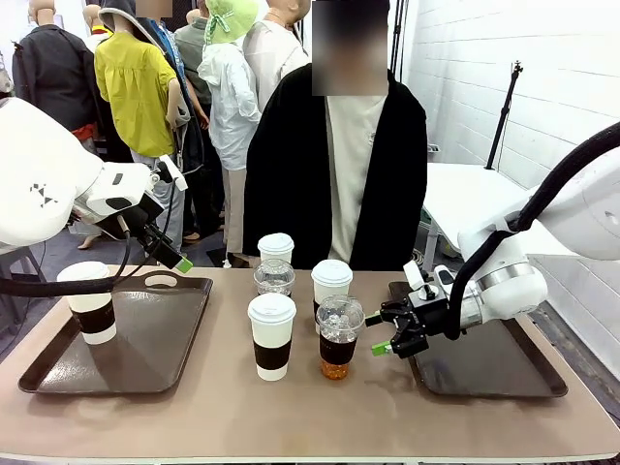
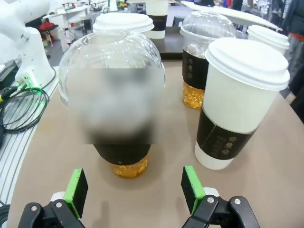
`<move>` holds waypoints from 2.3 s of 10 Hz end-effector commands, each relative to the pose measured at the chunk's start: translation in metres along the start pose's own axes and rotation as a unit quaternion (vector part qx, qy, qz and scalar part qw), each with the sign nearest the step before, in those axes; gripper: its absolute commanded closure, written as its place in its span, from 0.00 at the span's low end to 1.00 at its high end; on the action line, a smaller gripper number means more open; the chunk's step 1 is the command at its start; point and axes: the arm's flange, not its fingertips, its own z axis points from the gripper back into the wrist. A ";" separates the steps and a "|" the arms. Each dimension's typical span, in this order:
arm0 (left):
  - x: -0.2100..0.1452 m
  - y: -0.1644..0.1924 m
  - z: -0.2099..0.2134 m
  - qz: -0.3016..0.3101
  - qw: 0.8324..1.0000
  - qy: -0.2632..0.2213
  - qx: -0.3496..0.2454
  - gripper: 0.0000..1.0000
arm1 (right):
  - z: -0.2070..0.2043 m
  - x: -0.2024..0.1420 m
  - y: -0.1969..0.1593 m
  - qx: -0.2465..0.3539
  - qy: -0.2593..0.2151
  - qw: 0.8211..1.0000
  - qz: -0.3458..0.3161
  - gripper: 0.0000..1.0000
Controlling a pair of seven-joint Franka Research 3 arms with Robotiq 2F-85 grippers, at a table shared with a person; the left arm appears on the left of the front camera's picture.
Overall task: Distribute the coffee onto the tray.
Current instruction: Pick up one iced Americano and place it on the right Handle tray.
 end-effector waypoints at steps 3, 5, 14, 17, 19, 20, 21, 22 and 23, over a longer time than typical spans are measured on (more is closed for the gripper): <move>-0.002 0.001 -0.001 0.004 1.000 -0.003 -0.006 0.00 | -0.018 0.002 -0.005 0.015 -0.029 0.999 0.017 0.00; -0.002 0.001 -0.001 0.004 1.000 -0.003 -0.006 0.00 | -0.025 0.002 -0.007 0.014 -0.032 0.999 0.020 0.00; -0.002 0.001 -0.001 0.004 1.000 -0.003 -0.006 0.00 | -0.051 0.007 -0.014 0.048 -0.042 0.998 0.018 0.00; -0.002 0.001 -0.001 0.004 1.000 -0.003 -0.006 0.00 | -0.061 0.010 -0.017 0.077 -0.045 0.996 0.004 0.00; -0.002 0.001 -0.001 0.004 1.000 -0.003 -0.006 0.00 | -0.067 0.010 -0.020 0.077 -0.047 0.996 -0.007 0.00; -0.002 0.001 -0.001 0.004 1.000 -0.003 -0.006 0.00 | -0.070 0.010 -0.021 0.077 -0.048 0.996 -0.016 0.00; -0.002 0.001 -0.001 0.004 1.000 -0.003 -0.006 0.00 | -0.070 0.010 -0.020 0.078 -0.048 0.996 -0.012 0.00; -0.002 0.001 -0.001 0.004 1.000 -0.003 -0.006 0.00 | -0.071 0.011 -0.020 0.080 -0.031 0.996 -0.017 0.11; -0.002 0.001 -0.001 0.004 1.000 -0.003 -0.006 0.00 | -0.070 0.011 -0.019 0.077 -0.041 0.996 -0.009 0.29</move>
